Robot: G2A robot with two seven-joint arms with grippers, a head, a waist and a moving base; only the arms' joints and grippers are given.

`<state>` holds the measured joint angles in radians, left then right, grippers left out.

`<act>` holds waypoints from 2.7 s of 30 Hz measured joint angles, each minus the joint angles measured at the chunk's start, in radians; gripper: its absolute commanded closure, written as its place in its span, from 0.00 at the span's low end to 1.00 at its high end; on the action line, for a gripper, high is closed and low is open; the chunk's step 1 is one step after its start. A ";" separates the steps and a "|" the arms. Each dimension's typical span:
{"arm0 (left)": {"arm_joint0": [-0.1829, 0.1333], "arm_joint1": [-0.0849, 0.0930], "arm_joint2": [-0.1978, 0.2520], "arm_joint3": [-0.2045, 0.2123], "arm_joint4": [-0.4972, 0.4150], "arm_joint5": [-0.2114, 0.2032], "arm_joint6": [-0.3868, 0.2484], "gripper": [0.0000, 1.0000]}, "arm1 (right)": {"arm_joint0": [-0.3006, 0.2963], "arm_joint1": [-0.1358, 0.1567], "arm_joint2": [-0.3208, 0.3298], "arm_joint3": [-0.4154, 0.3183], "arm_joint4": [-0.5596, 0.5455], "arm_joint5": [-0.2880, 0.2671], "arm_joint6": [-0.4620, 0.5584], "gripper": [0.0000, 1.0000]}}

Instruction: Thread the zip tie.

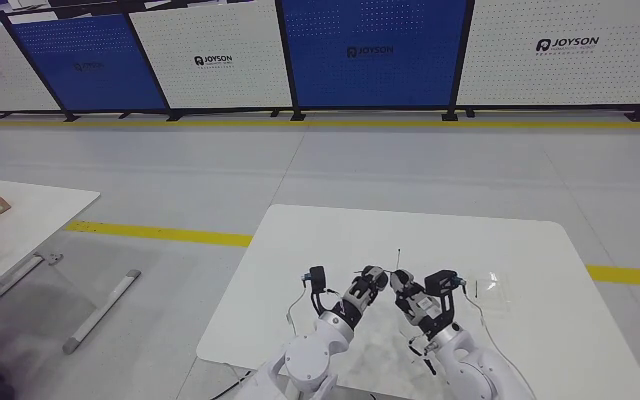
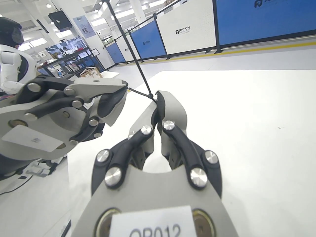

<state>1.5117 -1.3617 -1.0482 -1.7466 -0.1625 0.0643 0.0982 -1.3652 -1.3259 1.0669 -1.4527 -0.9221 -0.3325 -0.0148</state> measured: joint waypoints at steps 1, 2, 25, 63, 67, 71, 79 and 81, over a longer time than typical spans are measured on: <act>0.001 0.000 0.000 0.000 -0.001 -0.001 0.000 1.00 | 0.001 0.000 -0.001 0.001 0.000 0.000 0.000 1.00; 0.001 0.000 -0.001 -0.001 -0.001 -0.002 0.000 1.00 | 0.001 0.000 -0.001 0.002 0.000 0.000 0.000 1.00; 0.009 -0.001 -0.006 -0.025 -0.021 -0.031 0.004 1.00 | 0.008 -0.002 -0.006 0.014 -0.002 0.003 0.018 1.00; 0.042 -0.003 -0.030 -0.064 -0.087 -0.144 0.008 1.00 | 0.018 -0.005 -0.012 0.044 -0.009 0.000 0.017 1.00; 0.049 -0.002 -0.032 -0.072 -0.086 -0.150 0.004 1.00 | 0.020 -0.005 -0.014 0.047 -0.009 -0.001 0.017 1.00; 0.055 -0.001 -0.033 -0.079 -0.085 -0.155 0.000 1.00 | 0.021 -0.006 -0.015 0.049 -0.009 -0.003 0.017 1.00; 0.051 -0.002 -0.030 -0.071 -0.082 -0.147 -0.002 1.00 | 0.022 -0.006 -0.018 0.049 0.003 -0.008 0.007 0.82; 0.049 -0.002 -0.030 -0.068 -0.083 -0.145 0.000 1.00 | 0.022 -0.005 -0.017 0.048 0.004 -0.008 0.007 0.00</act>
<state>1.5606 -1.3637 -1.0782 -1.8151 -0.2455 -0.0811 0.0978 -1.3433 -1.3311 1.0502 -1.4043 -0.9180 -0.3401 -0.0083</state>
